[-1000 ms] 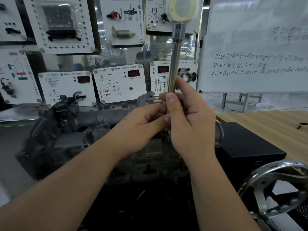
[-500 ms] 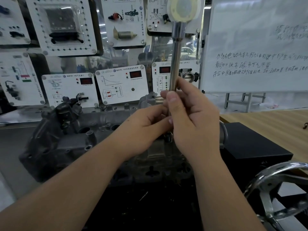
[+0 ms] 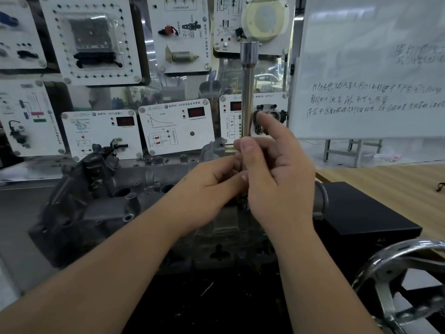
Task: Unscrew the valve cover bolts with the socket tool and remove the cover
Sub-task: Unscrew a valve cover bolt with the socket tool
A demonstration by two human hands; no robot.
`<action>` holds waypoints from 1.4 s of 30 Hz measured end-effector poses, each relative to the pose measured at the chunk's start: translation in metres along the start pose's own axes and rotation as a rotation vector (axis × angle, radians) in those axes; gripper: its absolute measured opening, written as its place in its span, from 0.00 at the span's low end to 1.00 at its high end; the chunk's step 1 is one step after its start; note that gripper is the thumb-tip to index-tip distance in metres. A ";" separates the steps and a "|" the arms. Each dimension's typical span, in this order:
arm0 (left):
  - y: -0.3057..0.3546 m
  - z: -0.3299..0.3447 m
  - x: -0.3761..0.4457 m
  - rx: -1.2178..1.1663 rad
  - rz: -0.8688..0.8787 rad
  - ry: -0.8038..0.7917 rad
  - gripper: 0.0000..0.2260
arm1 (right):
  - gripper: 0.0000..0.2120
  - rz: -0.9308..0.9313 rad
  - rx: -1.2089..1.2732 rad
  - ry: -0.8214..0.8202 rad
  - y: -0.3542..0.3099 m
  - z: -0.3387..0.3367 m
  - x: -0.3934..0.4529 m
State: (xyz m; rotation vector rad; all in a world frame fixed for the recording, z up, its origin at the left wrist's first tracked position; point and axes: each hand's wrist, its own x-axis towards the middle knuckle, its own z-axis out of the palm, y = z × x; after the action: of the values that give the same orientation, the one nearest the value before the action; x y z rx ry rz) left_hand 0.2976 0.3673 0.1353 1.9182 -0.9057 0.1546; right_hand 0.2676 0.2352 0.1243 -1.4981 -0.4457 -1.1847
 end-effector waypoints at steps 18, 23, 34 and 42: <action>0.002 0.002 0.001 0.016 0.054 0.007 0.09 | 0.19 0.069 -0.014 -0.177 -0.003 0.000 0.009; 0.003 0.003 0.001 0.019 0.040 0.013 0.15 | 0.09 0.004 -0.066 -0.077 -0.001 0.001 0.012; 0.005 0.002 0.000 0.062 0.079 0.010 0.13 | 0.10 0.036 -0.018 -0.125 -0.006 0.002 0.013; 0.000 0.003 0.000 0.046 0.016 0.010 0.15 | 0.22 0.004 -0.075 -0.081 0.001 0.001 0.007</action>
State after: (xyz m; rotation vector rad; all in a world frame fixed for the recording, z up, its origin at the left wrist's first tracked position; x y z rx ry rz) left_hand 0.2972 0.3648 0.1339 1.9515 -0.9181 0.1960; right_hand 0.2722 0.2336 0.1295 -1.6160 -0.4565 -1.1511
